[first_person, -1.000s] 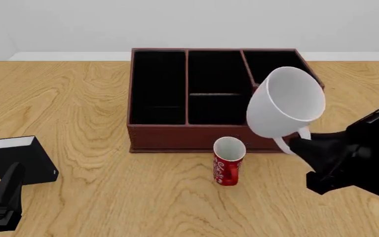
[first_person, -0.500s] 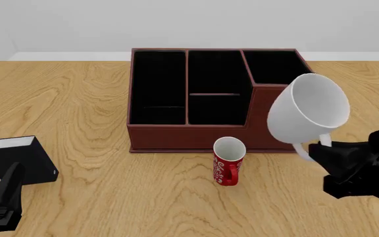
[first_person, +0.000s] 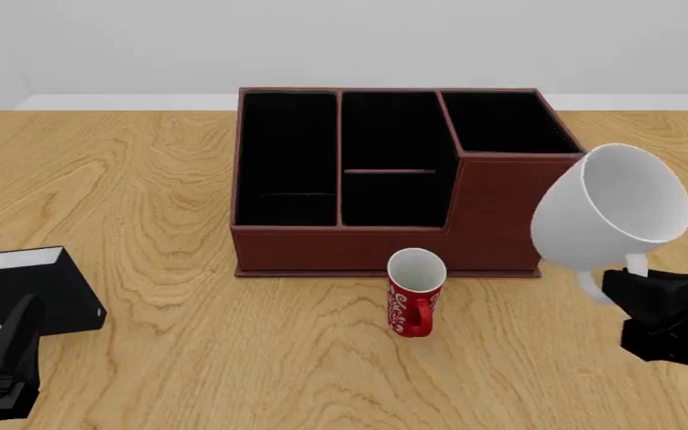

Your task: Pick up the white mug and place it to the right of the caddy.

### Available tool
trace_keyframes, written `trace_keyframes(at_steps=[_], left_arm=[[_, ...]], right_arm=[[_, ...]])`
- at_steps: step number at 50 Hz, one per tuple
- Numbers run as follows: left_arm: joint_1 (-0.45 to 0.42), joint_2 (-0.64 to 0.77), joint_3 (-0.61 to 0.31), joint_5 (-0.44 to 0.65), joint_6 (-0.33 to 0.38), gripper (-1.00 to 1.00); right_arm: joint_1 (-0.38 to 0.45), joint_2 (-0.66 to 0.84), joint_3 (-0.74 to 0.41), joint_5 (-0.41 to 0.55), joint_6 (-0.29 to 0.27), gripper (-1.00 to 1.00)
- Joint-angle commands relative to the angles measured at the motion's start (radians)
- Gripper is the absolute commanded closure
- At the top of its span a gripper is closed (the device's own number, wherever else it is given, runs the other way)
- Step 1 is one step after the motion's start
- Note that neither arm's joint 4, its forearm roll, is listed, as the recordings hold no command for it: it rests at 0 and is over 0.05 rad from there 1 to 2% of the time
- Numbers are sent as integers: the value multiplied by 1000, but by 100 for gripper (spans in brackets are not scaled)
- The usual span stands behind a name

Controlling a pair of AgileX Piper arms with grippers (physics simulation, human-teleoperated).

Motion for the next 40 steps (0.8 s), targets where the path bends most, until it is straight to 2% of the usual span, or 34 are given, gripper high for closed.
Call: trace_keyframes(at_steps=[1, 9, 10, 11, 13, 18, 19, 26, 30, 40], left_arm=[[0, 0, 0, 0, 0, -100], [0, 0, 0, 0, 0, -100], [0, 0, 0, 0, 0, -100], [0, 0, 0, 0, 0, -100], [0, 0, 0, 0, 0, -100], [0, 0, 0, 0, 0, -100], [0, 0, 0, 0, 0, -100], [0, 0, 0, 0, 0, -100], [0, 0, 0, 0, 0, -100], [0, 0, 0, 0, 0, -100]], right_arm=[[-77, -39, -1, 48, 23, 100], [-149, -85, 17, 91, 21, 100], [-175, -69, 33, 66, 26, 100], [-193, 8, 62, -35, 22, 100], [-196, 44, 72, -75, 31, 100], [-216, 75, 78, -105, 35, 100], [-258, 102, 85, -124, 31, 100], [-269, 163, 91, -175, 52, 100], [-329, 214, 93, -206, 37, 100], [-380, 226, 63, -190, 29, 100]])
